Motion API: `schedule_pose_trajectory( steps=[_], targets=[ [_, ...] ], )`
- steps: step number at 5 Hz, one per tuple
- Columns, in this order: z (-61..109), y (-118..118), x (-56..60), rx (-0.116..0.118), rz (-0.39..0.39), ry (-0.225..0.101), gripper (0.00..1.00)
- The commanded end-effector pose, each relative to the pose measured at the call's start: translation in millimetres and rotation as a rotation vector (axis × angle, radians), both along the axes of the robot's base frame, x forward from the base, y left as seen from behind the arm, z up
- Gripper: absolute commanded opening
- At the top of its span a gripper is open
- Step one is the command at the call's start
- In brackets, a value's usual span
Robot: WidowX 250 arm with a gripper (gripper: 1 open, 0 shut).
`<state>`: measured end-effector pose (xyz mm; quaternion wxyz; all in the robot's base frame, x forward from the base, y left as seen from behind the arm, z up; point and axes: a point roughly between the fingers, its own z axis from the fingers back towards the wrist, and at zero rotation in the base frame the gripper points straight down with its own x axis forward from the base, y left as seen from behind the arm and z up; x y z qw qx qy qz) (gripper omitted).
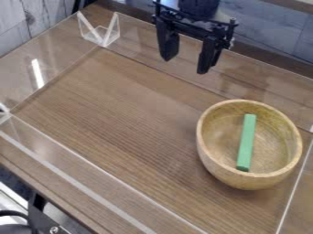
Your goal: Move green stick from inside the wooden bowl to the table next to it
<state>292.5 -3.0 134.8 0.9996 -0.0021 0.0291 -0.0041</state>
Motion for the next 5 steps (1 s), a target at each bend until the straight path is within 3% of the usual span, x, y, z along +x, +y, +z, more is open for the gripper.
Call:
schedule_pose_trajectory(
  steps=[1, 3, 4, 5],
  targets=[
    [-17.1, -3.5, -4.8, -0.006, 0.017, 0.025, 1.0],
    [-23.7, -60.8, 1.1, -0.034, 0.167, 0.008, 1.0],
    [-43.1, -89.2, 0.2, -0.044, 0.132, -0.007, 1.0],
    [-67.7, -103.3, 1.5, -0.049, 0.115, -0.022, 1.0]
  ],
)
